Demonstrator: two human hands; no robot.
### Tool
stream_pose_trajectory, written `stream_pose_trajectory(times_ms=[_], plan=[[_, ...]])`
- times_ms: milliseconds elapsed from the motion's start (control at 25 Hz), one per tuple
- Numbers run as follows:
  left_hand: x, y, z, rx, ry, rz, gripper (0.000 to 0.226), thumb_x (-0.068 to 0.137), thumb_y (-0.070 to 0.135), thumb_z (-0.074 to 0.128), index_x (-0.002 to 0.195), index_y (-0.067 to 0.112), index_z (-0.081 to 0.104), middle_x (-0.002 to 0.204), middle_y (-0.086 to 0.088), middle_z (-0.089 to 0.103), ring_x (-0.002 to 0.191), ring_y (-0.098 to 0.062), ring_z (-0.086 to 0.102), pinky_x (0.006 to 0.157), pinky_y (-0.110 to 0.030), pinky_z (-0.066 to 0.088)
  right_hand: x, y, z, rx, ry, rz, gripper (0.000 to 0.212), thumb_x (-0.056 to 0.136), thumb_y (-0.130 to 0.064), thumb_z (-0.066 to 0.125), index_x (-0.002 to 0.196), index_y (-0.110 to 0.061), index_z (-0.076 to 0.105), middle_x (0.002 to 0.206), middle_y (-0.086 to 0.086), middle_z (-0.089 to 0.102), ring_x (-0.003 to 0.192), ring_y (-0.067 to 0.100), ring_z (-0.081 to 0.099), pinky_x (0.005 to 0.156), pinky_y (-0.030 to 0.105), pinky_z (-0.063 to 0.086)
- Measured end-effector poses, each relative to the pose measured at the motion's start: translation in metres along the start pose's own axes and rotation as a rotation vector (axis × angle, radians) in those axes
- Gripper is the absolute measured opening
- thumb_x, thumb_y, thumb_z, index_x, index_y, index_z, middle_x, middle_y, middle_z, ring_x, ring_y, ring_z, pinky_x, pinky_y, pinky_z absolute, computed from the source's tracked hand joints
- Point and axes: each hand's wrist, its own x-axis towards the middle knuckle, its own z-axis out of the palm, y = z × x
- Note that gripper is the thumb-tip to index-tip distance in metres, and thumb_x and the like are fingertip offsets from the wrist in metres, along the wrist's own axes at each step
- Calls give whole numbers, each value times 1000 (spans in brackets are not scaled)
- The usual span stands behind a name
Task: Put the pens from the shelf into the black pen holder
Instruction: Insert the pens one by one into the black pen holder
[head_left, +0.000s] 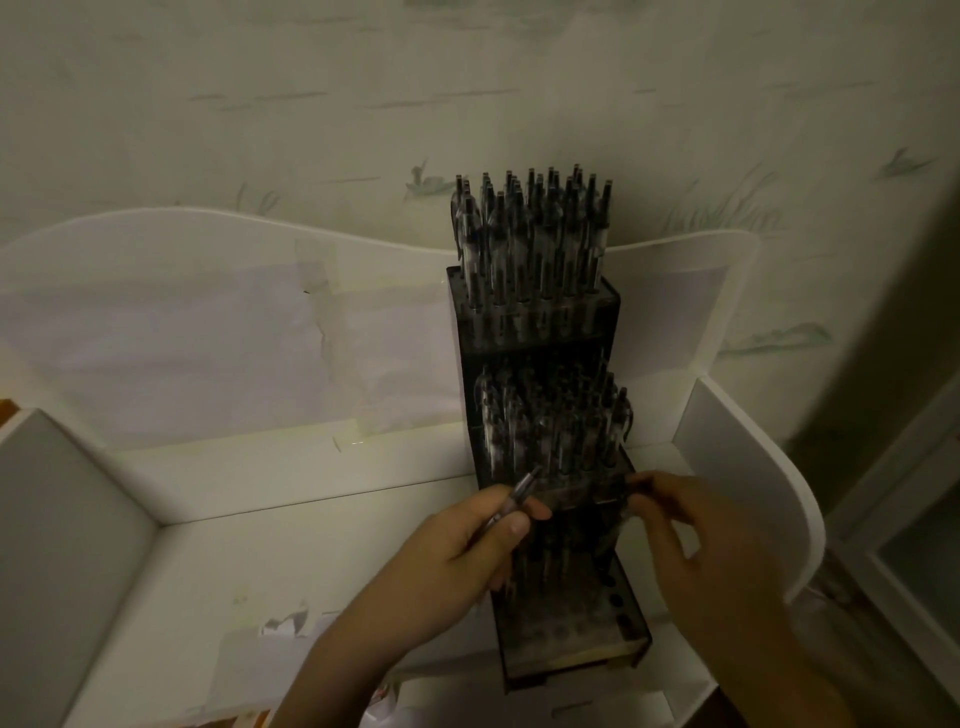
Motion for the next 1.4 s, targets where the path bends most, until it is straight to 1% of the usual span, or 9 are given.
stream_pose_trajectory(times_ms=[240,480,640,760,880,960,1080,1280,1400], plan=[[-2,-3,1,-73,7,-54,24,99,30,44,102,21,66,53,12,47,51,-2,45,55,-16,38,-15,36,40,-53,-29,-84,16,84,-5,70,100,-11,70,85,-8,64,85,-4,53,77,-6,35],[-3,-3,5,13,-19,-93,23,101,27,44,95,32,66,64,14,52,61,0,49,61,-16,39,-22,39,47,123,-87,156,27,79,-15,76,96,-27,59,80,-18,67,81,-11,62,64,1,44],[-3,2,14,66,-22,-33,22,102,27,43,98,36,62,69,13,56,68,-7,54,67,-24,45,-20,16,31,57,35,27,25,79,-27,78,98,-27,62,80,-15,62,79,3,59,66,4,43],[-2,8,21,81,-82,11,22,101,27,43,92,40,58,74,10,59,73,-16,59,71,-34,50,-19,-14,19,262,-2,-22,26,81,-32,69,107,-25,66,85,-12,65,81,7,62,70,9,47],[-3,14,27,90,-112,55,16,101,28,45,92,31,57,79,2,62,77,-20,61,74,-42,50,-17,-34,9,471,-82,97,16,84,-19,72,99,-24,71,88,-13,72,84,4,67,73,14,53],[-4,16,28,105,-60,83,13,100,29,47,98,29,60,81,1,63,76,-19,61,72,-39,49,-12,-41,-1,588,-17,244,12,80,-10,70,89,-19,73,80,-11,74,77,1,69,67,11,53],[-8,15,25,164,142,101,16,97,29,53,108,37,62,89,17,66,83,-2,63,76,-28,53,-3,-42,-24,624,184,330,9,74,-9,73,79,-16,73,72,-11,74,65,-5,67,58,2,46],[-17,7,14,440,406,174,27,93,36,55,120,43,56,111,26,58,106,6,55,87,-16,50,1,-18,-33,309,66,155,12,74,-23,75,85,-25,74,77,-23,68,76,-19,60,66,-4,40],[-21,8,16,514,446,168,33,92,41,54,124,46,51,117,30,54,109,13,49,86,-4,42,-4,3,-13,130,33,-1,21,72,-29,72,90,-19,74,80,-17,67,81,-11,62,74,-4,40]])
